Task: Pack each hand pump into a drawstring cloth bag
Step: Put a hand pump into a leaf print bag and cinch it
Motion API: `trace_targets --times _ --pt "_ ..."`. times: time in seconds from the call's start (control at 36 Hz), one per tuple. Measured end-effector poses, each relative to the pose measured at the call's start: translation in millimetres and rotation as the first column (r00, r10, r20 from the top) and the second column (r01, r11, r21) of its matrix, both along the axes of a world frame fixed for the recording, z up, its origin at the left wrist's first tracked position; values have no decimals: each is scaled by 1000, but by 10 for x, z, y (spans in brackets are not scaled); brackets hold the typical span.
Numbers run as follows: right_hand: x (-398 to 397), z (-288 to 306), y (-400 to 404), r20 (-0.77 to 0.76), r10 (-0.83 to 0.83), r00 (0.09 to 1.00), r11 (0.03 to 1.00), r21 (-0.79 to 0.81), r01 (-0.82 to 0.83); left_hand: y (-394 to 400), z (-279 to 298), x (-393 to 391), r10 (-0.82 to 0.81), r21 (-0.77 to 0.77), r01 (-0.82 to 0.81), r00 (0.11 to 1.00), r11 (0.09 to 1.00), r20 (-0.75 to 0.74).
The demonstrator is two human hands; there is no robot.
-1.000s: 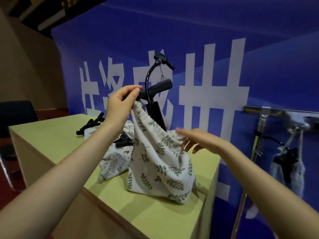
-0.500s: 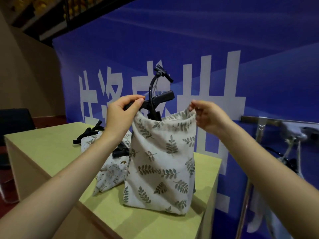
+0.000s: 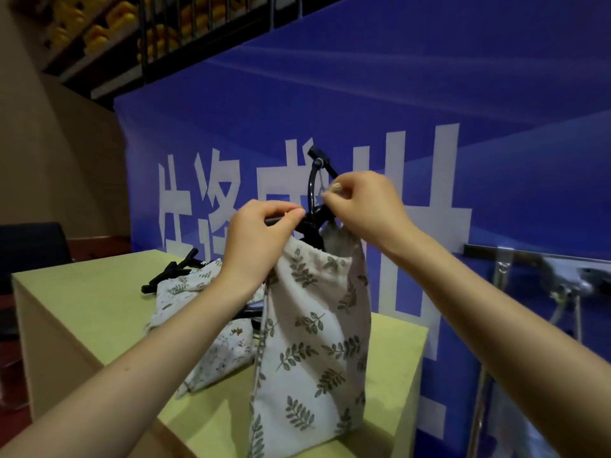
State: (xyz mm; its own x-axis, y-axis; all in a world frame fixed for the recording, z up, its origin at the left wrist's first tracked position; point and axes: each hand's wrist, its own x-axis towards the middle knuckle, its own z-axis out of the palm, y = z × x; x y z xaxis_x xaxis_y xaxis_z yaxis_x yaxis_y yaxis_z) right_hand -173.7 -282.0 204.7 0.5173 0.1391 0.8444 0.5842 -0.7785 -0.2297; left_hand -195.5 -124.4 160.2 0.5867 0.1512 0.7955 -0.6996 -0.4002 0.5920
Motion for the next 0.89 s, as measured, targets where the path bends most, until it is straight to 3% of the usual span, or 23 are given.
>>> trace_targets --times 0.08,0.19,0.28,0.33,0.44,0.58,0.78,0.89 --pt "-58 -21 92 63 1 998 997 -72 4 -86 4 -31 2 9 -2 1000 1000 8" --pt "-17 -70 1 -143 310 940 924 280 -262 -52 -44 -16 -161 -182 141 981 973 -105" --pt "-28 -191 -36 -171 419 892 859 393 -328 -63 -20 -80 -370 -359 298 916 885 -152" --pt "-71 -239 -28 -159 441 883 838 424 -342 -89 22 -138 -490 -461 381 860 802 -142" --pt "-165 -282 -8 -227 444 867 860 379 -341 -126 45 -159 -562 -507 432 816 746 -132" --pt "-150 -296 -45 -207 385 899 886 355 -298 -80 47 -148 -557 -472 430 814 770 -166" --pt "-106 -360 -120 -149 222 964 941 291 -172 -91 0 -125 -445 -229 400 873 887 -200" --pt "-114 -349 -173 -127 161 979 952 281 -120 -121 -26 -73 -413 -145 390 888 909 -202"
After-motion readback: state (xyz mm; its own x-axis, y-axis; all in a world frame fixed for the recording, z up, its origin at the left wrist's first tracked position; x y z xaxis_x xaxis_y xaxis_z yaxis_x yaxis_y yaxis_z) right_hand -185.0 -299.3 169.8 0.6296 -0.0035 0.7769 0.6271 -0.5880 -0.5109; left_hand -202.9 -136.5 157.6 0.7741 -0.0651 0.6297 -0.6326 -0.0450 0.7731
